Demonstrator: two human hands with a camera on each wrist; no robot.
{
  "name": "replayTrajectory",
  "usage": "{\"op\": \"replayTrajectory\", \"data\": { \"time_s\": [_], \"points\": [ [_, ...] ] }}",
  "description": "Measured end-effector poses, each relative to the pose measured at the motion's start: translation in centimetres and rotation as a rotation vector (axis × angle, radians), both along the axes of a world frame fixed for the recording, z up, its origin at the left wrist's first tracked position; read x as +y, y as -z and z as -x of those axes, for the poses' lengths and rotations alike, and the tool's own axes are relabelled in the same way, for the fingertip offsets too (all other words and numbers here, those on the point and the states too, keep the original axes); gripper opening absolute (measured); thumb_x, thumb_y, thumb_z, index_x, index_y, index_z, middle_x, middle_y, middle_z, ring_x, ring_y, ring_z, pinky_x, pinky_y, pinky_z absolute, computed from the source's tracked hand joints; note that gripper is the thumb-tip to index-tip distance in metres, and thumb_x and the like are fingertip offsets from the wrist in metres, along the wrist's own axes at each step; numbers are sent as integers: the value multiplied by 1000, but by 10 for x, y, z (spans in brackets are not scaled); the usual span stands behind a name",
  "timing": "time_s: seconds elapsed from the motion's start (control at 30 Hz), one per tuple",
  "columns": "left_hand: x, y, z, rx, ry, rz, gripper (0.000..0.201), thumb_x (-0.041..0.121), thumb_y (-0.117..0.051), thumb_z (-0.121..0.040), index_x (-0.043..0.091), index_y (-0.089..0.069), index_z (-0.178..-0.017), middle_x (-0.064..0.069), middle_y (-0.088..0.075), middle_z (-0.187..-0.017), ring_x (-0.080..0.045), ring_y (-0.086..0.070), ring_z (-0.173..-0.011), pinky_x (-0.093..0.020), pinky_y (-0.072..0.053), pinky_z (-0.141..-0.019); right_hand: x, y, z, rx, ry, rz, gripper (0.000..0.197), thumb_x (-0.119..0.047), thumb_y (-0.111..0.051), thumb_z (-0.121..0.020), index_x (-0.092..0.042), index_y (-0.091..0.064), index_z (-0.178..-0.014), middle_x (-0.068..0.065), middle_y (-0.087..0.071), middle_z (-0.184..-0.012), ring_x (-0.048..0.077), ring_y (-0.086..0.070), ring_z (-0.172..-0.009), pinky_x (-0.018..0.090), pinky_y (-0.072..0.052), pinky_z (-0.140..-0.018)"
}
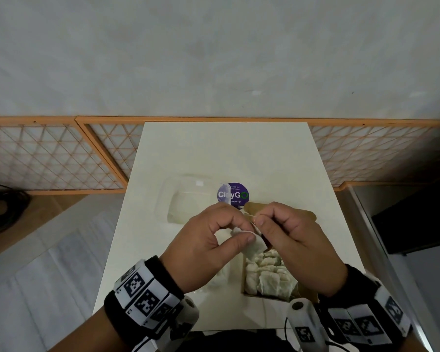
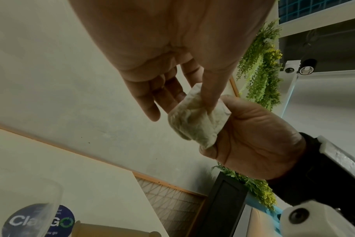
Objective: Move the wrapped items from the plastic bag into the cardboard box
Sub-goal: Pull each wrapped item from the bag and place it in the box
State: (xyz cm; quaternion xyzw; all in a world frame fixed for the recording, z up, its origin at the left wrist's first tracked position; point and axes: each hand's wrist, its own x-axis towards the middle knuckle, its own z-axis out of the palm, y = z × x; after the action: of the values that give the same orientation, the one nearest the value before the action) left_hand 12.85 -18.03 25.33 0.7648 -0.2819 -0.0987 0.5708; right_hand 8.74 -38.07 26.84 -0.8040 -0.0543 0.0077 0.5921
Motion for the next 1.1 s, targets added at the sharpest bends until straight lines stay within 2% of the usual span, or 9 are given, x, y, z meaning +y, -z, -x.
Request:
{"op": "replayTrajectory", "data": {
  "time_s": [0.13, 0.23, 0.37, 0.53, 0.77, 0.87, 0.97, 1.03, 1.1],
  "points": [
    [-1, -1, 5, 37, -17, 8, 6, 12, -73, -95, 19, -71, -95, 6, -70, -95, -23, -71, -95, -42, -57, -89, -3, 2, 2, -30, 0, 18, 22, -16, -57, -106, -14, -69, -88, 10, -62, -73, 30, -55, -66, 46, -50, -62],
    [-4, -2, 7, 101, -58, 29, 18, 8, -73, -94, 22, -65, -103, 10, -72, -90, -13, -72, -84, -28, -58, -83, -2, 3, 3, -13, 9, 10, 22, -31, -57, -102, -19, -73, -93, 12, -69, -82, 36, -63, -74, 56, -55, -67],
    [-4, 1, 6, 179, -82, -4, 30, 9, -76, -92, 24, -60, -113, 6, -69, -88, -7, -68, -79, -21, -54, -80, -3, -2, 2, 41, 54, -107, 22, -25, -58, -96, -15, -76, -90, 6, -73, -84, 24, -66, -73, 36, -57, -65],
    [-3, 2, 10, 192, -19, -48, 28, 13, -78, -90, 24, -62, -110, 2, -72, -87, -15, -70, -80, -27, -57, -83, -13, 0, -10, 179, 126, -322, 26, -11, -51, -106, -7, -69, -88, 16, -75, -94, 26, -57, -66, 34, -46, -59],
    [-4, 2, 11, 195, -39, -15, 38, 9, -77, -90, 23, -54, -117, -1, -70, -87, -11, -67, -78, -20, -53, -83, -23, 9, -12, 147, 200, -77, 16, -19, -61, -102, -25, -75, -106, 1, -78, -99, 14, -65, -69, 23, -48, -67],
    [-4, 4, 9, 192, -46, 8, 34, 11, -78, -90, 23, -56, -114, 0, -69, -87, -15, -66, -79, -23, -53, -81, -20, 6, 1, 135, 15, -81, 21, -20, -63, -101, -24, -74, -118, 1, -78, -107, 16, -71, -84, 25, -55, -74],
    [-4, 3, 6, 181, -70, 62, 27, 10, -77, -91, 20, -60, -108, 4, -67, -86, -26, -63, -77, -33, -56, -74, -12, 13, 9, 154, -99, -106, 25, -17, -68, -99, -23, -72, -123, 7, -76, -110, 33, -71, -101, 49, -59, -89],
    [-5, 4, 2, 200, -97, 107, 24, 11, -77, -88, 19, -62, -106, 4, -66, -87, -27, -61, -75, -34, -54, -70, -10, 18, 9, 159, -94, -112, 22, -13, -69, -98, -20, -73, -118, 9, -76, -101, 34, -70, -93, 50, -58, -85],
    [-6, 6, -2, 208, -109, 141, 22, 15, -77, -85, 18, -65, -103, 3, -64, -86, -25, -56, -72, -30, -50, -67, -10, 20, 8, 155, -70, -90, 10, -10, -69, -97, -14, -74, -106, 9, -71, -81, 24, -65, -74, 41, -54, -70]
  ]
}}
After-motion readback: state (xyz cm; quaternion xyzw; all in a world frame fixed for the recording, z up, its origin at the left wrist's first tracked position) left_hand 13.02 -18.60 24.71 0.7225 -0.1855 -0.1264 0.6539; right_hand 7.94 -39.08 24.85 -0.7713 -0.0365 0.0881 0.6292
